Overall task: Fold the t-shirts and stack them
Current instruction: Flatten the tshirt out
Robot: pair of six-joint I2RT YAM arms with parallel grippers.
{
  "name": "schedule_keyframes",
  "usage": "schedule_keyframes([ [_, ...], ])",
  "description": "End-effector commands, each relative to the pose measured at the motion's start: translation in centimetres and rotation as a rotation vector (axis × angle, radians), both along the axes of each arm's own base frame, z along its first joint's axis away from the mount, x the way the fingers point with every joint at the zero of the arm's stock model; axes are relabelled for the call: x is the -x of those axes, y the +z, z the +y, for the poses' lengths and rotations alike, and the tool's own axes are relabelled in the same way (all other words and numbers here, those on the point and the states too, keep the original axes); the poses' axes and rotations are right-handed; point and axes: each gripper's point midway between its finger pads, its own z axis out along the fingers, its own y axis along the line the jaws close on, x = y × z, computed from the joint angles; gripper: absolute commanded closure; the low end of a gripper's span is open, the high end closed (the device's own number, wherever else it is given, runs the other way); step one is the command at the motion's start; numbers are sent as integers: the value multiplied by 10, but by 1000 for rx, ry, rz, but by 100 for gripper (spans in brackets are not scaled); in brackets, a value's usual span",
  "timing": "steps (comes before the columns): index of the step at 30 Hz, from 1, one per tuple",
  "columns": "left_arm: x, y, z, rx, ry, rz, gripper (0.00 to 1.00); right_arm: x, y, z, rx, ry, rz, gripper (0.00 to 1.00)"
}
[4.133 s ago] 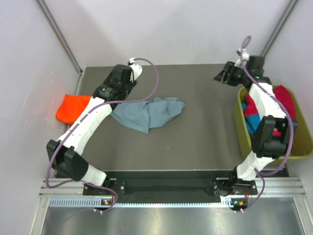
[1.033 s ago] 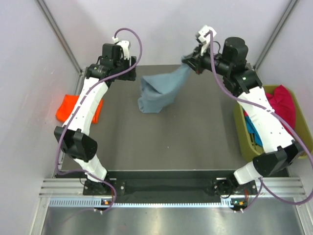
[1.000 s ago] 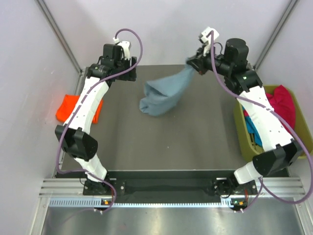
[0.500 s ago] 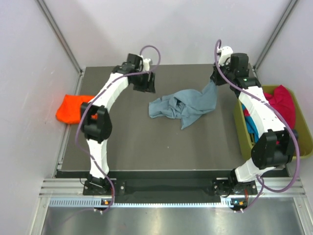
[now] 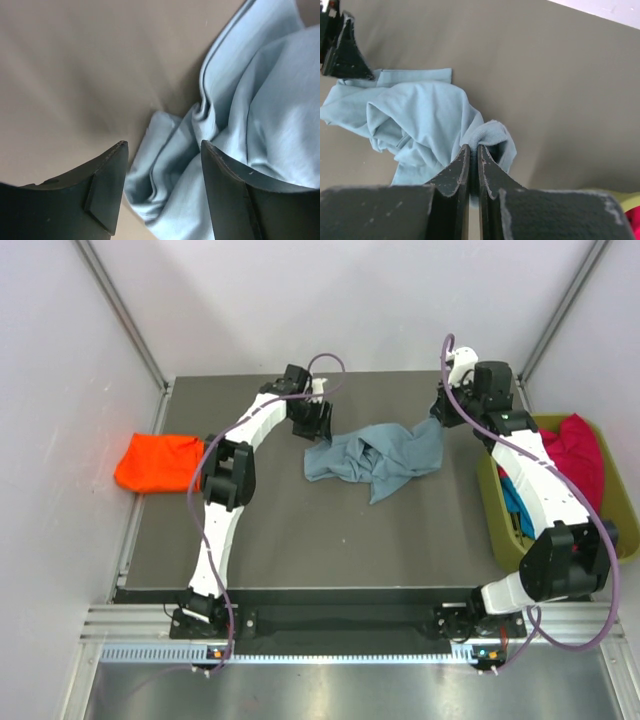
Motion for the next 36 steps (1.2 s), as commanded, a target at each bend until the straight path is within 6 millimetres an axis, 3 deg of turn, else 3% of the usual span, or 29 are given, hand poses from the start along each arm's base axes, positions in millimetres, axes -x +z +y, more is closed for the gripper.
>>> schedule_keyframes([
  [1,-21,24,-20,45,-44,-110,36,3,21,3,-14,15,-74,100],
  [7,-7,37,-52,102,-98,-113,37,5,23,0,-12,9,-82,100],
  [10,0,23,-61,98,-113,-82,37,3,22,-2,-12,2,-84,100],
  [12,4,16,-65,91,-127,-70,42,2,22,-3,-12,-1,-84,100],
  [14,5,7,-65,77,-129,-59,51,1,20,-5,-13,-7,-78,100],
  [15,6,5,-64,73,-128,-57,64,0,21,-4,-18,-8,-81,100],
  [16,6,2,-63,64,-126,-55,70,0,21,-4,-21,-6,-80,100],
  [18,4,0,-58,45,-123,-62,77,-1,23,-3,-25,-6,-85,100],
  [19,2,3,-56,41,-118,-69,94,-1,23,-3,-26,-4,-87,100],
  [21,-2,8,-49,26,-95,-83,98,-1,23,-3,-24,-5,-89,100],
  [24,-15,37,-36,12,-53,-152,100,-2,27,-7,-17,-14,-102,100],
  [27,-35,103,-15,40,-8,-287,100,-8,41,-12,-4,-23,-141,100],
  [28,-38,138,-7,47,10,-360,100,-11,47,-14,3,-25,-160,100],
  [30,-46,181,13,51,37,-456,100,-20,68,-17,15,-29,-216,100],
  [31,-42,221,21,71,48,-533,100,-23,78,-16,14,-32,-239,100],
  [32,-44,243,32,80,72,-586,100,-26,98,-17,9,-36,-284,100],
  [33,-41,258,38,81,83,-617,100,-28,111,-17,3,-39,-316,100],
  [34,-29,290,44,91,85,-677,99,-28,124,-15,-10,-28,-341,100],
  [35,-21,301,48,94,78,-691,100,-24,147,-11,-27,-12,-384,100],
  [36,-11,305,49,93,67,-688,99,-20,158,-9,-35,4,-400,100],
])
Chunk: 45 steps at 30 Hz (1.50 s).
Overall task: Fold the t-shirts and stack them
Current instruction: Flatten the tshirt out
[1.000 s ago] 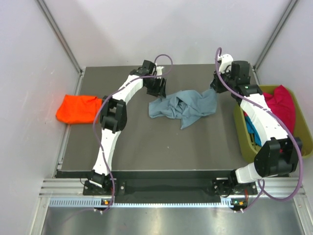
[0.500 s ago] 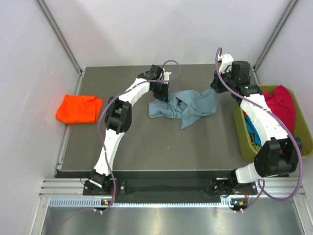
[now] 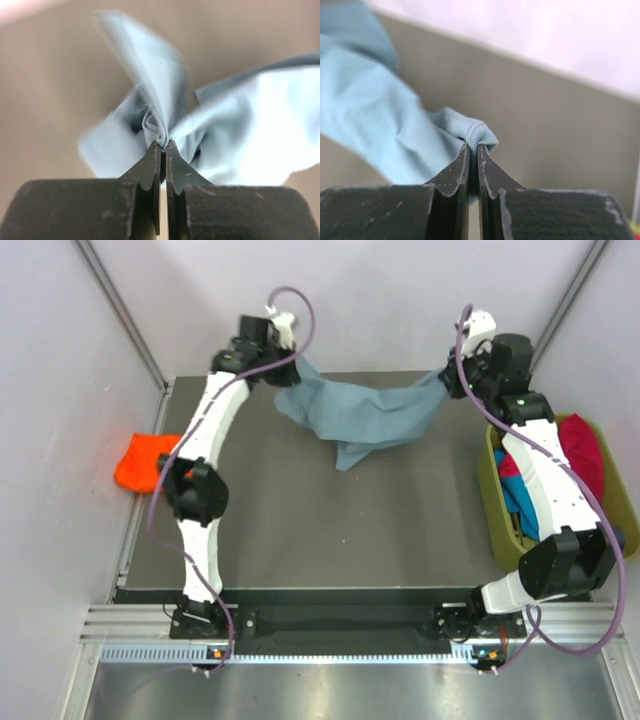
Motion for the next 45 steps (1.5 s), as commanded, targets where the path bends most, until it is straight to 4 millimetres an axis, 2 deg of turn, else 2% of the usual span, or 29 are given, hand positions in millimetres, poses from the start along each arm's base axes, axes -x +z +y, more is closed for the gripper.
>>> schedule_keyframes([
  [1,43,168,20,67,-10,-353,99,4,106,6,-38,59,-270,100],
  [2,56,174,21,75,-22,-353,99,18,123,8,-36,82,-305,100],
  [3,67,158,26,45,-37,-317,99,27,129,11,-30,104,-322,100],
  [4,91,181,34,51,-31,-356,99,36,130,17,-21,139,-330,100],
  [5,103,181,38,45,-26,-352,98,54,128,21,8,173,-336,100],
  [6,125,175,44,36,-34,-326,97,62,122,24,20,192,-326,100],
  [7,136,171,46,23,-45,-319,92,67,100,28,33,210,-277,100],
  [8,145,167,49,18,-44,-302,88,78,91,26,43,212,-252,100],
  [9,160,153,53,9,-47,-257,84,81,79,25,41,208,-217,100],
  [10,166,147,54,4,-48,-232,68,82,54,24,41,199,-157,100],
  [12,177,128,57,3,-40,-163,50,87,27,28,42,236,-78,100],
  [14,185,117,54,11,-58,-115,37,85,0,31,20,244,6,100],
  [17,178,104,57,-14,-37,-101,34,78,-20,35,12,253,69,100],
  [20,155,77,61,-82,-18,-63,33,70,-34,37,21,260,106,100],
  [21,142,59,59,-103,-22,-22,34,67,-37,36,21,255,112,100],
  [23,130,36,60,-134,-24,21,35,63,-46,40,0,254,137,100],
  [24,122,13,59,-148,-23,73,38,61,-49,41,-7,256,144,100],
  [26,114,-10,62,-154,-21,113,40,57,-52,46,-33,263,173,100],
  [27,111,-28,62,-165,-22,160,40,57,-52,48,-39,266,174,100],
  [29,111,-42,63,-188,-56,201,42,55,-48,50,-45,267,160,100],
  [30,118,-62,67,-216,-63,282,42,55,-48,50,-42,269,159,100],
  [32,124,-77,69,-231,-85,329,43,55,-48,49,-31,264,154,100],
  [33,129,-91,69,-235,-93,368,43,54,-49,48,-28,262,154,100],
  [36,131,-119,66,-229,-108,415,44,55,-51,47,-29,255,152,100],
  [45,112,-168,65,-179,-47,499,48,57,-50,44,-17,245,144,100],
])
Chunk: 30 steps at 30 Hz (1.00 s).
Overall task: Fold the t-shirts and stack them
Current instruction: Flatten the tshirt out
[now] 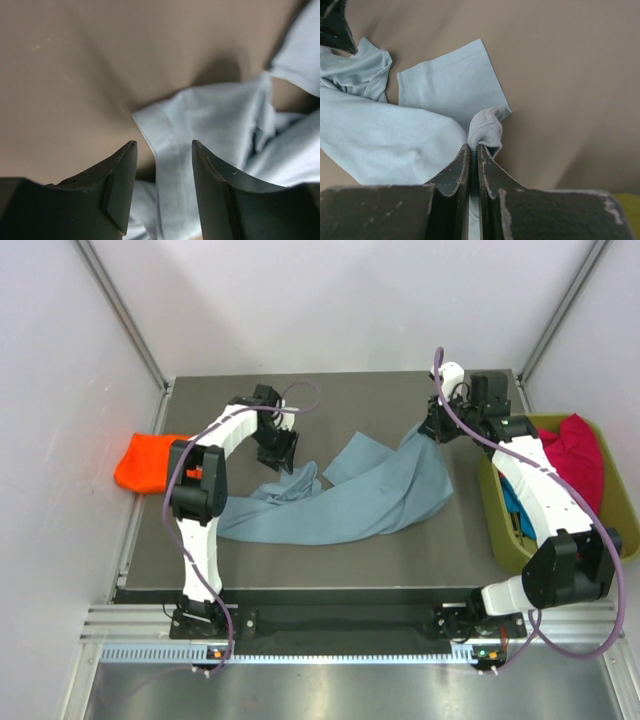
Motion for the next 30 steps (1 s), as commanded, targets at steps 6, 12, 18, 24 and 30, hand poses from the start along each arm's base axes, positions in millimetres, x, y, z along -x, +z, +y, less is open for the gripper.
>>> schedule_keyframes([
  [6,-23,-26,-2,57,54,17,50,-7,31,3,-9,5,-115,100],
  [12,-31,-28,-7,87,57,15,62,-8,31,3,-9,0,-118,100],
  [18,-28,-21,-8,125,59,38,100,-11,30,1,0,-7,-122,100],
  [24,-72,71,-3,196,79,-190,100,-28,42,-16,62,-83,-202,100],
  [30,-135,244,9,184,64,-709,100,-97,98,-53,100,-239,-357,100],
])
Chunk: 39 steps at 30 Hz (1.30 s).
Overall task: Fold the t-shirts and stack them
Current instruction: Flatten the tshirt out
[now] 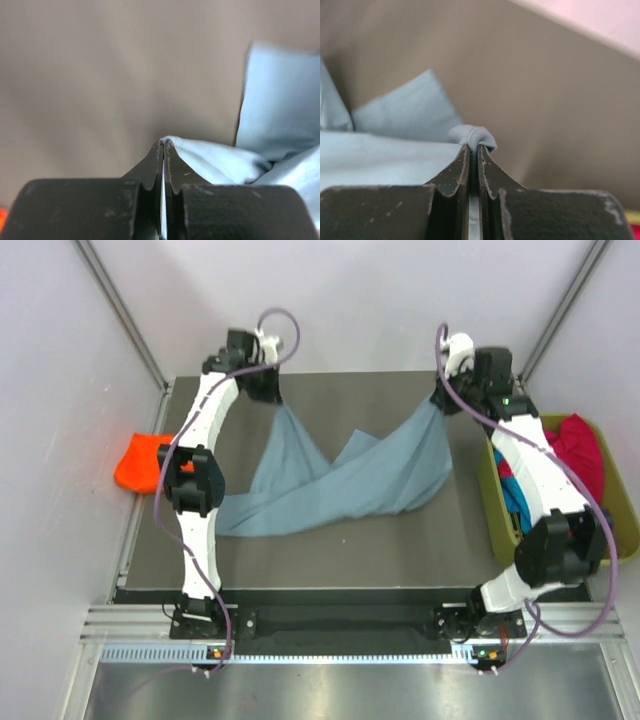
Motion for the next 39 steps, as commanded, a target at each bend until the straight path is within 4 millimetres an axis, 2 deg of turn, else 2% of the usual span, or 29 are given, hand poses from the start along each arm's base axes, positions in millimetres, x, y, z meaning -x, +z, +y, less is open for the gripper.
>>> schedule_keyframes([
  [1,-27,166,9,4,19,-453,100,-66,94,-29,28,-113,-289,100],
  [2,-26,198,12,5,26,-530,100,-72,106,-31,32,-119,-316,100],
  [5,-8,239,21,-25,31,-626,100,-77,146,-29,31,-102,-394,100],
  [6,-1,245,23,-36,25,-639,100,-73,152,-27,27,-87,-404,100],
  [7,7,233,24,-47,15,-604,100,-61,158,-19,10,-45,-400,100],
  [8,26,250,27,-46,8,-628,100,-54,156,-15,3,-21,-383,100],
  [9,36,248,27,-51,-8,-616,100,-42,134,-6,-9,30,-308,100],
  [10,45,244,27,-49,-21,-596,100,-26,132,2,-19,66,-292,100],
  [12,74,222,29,-51,-38,-495,100,-4,104,14,-38,118,-211,100],
  [14,101,195,28,-48,-71,-375,100,28,56,31,-52,188,-90,100],
  [15,109,187,29,-54,-84,-347,100,44,20,35,-45,208,2,100],
  [16,115,172,30,-60,-87,-301,100,59,13,45,-49,246,23,100],
  [17,122,171,33,-74,-85,-297,100,69,-1,50,-53,275,62,97],
  [18,125,165,35,-86,-87,-285,100,86,-24,55,-57,317,138,83],
  [21,130,150,39,-112,-90,-226,100,93,-39,61,-51,338,172,63],
  [23,125,144,40,-120,-81,-204,100,76,-38,62,-42,318,157,56],
  [24,123,143,39,-115,-71,-194,100,60,-19,62,-38,300,102,54],
  [26,119,141,37,-102,-72,-196,100,33,-25,65,-29,283,109,54],
  [27,116,141,35,-88,-61,-196,100,14,-6,69,-28,276,55,54],
  [28,114,143,34,-80,-54,-202,100,-5,-27,71,-16,260,102,54],
  [29,112,141,33,-73,-50,-195,100,-17,-30,74,-16,257,108,54],
  [30,111,141,31,-58,-40,-190,100,-35,-14,78,-22,252,69,54],
  [31,110,140,30,-53,-36,-188,100,-52,-42,83,-18,252,122,55],
  [32,110,139,30,-50,-32,-187,100,-65,-46,85,-25,246,125,55],
  [33,109,138,29,-46,-27,-186,100,-81,-30,91,-58,249,87,55],
  [34,111,135,29,-46,-30,-178,100,-95,-58,95,-70,247,138,55],
  [36,111,130,30,-53,-34,-170,100,-117,-52,104,-131,235,118,55],
  [37,112,126,30,-55,-34,-158,100,-125,-71,109,-151,229,151,56],
  [39,115,123,28,-48,-46,-146,100,-137,-72,116,-197,233,145,57],
])
